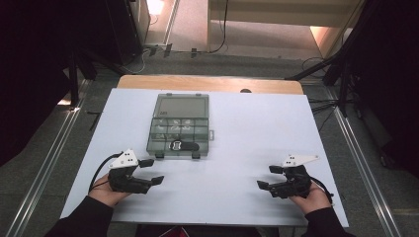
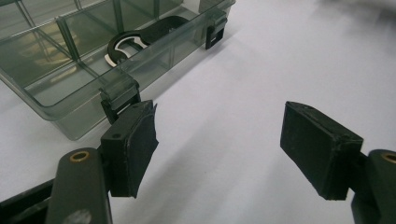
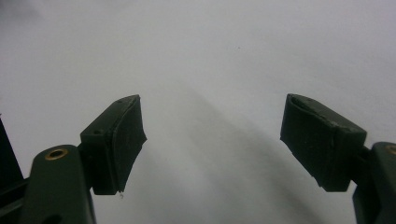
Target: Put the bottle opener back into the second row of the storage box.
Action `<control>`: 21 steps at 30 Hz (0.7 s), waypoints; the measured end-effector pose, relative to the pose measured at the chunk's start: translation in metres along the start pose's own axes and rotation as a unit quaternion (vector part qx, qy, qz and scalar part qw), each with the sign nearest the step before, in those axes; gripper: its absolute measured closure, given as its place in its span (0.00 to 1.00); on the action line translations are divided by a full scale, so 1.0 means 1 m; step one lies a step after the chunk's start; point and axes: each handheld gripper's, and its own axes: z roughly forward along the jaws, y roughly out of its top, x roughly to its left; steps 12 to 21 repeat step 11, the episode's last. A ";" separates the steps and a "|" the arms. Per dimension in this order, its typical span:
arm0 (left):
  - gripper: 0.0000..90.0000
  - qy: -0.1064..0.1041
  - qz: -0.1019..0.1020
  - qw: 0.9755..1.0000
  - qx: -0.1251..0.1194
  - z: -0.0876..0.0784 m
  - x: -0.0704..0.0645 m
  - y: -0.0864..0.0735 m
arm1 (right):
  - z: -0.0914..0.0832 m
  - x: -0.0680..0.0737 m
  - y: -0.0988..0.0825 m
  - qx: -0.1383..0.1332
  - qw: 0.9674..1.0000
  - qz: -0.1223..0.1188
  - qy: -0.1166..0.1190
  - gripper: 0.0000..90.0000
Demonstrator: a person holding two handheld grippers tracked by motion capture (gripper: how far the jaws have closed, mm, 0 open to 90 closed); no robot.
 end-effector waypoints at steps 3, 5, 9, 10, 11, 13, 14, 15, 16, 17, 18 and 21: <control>0.30 0.000 0.000 1.000 0.000 0.000 0.000 0.000 | 0.000 0.000 0.000 -0.001 1.000 0.000 0.000 0.25; 0.30 -0.001 0.001 1.000 0.001 0.000 0.000 0.000 | 0.000 0.000 0.000 -0.001 1.000 0.000 0.001 0.25; 0.30 -0.001 0.001 1.000 0.001 0.000 0.000 0.000 | 0.000 0.000 0.000 -0.001 1.000 0.000 0.001 0.25; 0.30 -0.001 0.001 1.000 0.001 0.000 0.000 0.000 | 0.000 0.000 0.000 -0.001 1.000 0.000 0.001 0.25; 0.30 -0.001 0.001 1.000 0.001 0.000 0.000 0.000 | 0.000 0.000 0.000 -0.001 1.000 0.000 0.001 0.25; 0.30 -0.001 0.001 1.000 0.001 0.000 0.000 0.000 | 0.000 0.000 0.000 -0.001 1.000 0.000 0.001 0.25; 0.30 -0.001 0.001 1.000 0.001 0.000 0.000 0.000 | 0.000 0.000 0.000 -0.001 1.000 0.000 0.001 0.25; 0.30 -0.001 0.001 1.000 0.001 0.000 0.000 0.000 | 0.000 0.000 0.000 -0.001 1.000 0.000 0.001 0.25; 0.30 -0.001 0.001 1.000 0.001 0.000 0.000 0.000 | 0.000 0.000 0.000 -0.001 1.000 0.000 0.001 0.25; 0.30 -0.001 0.001 1.000 0.001 0.000 0.000 0.000 | 0.000 0.000 0.000 -0.001 1.000 0.000 0.001 0.25; 0.30 -0.001 0.001 1.000 0.001 0.000 0.000 0.000 | 0.000 0.000 0.000 -0.001 1.000 0.000 0.001 0.25; 0.30 -0.001 0.001 1.000 0.001 0.000 0.000 0.000 | 0.000 0.000 0.000 -0.001 1.000 0.000 0.001 0.25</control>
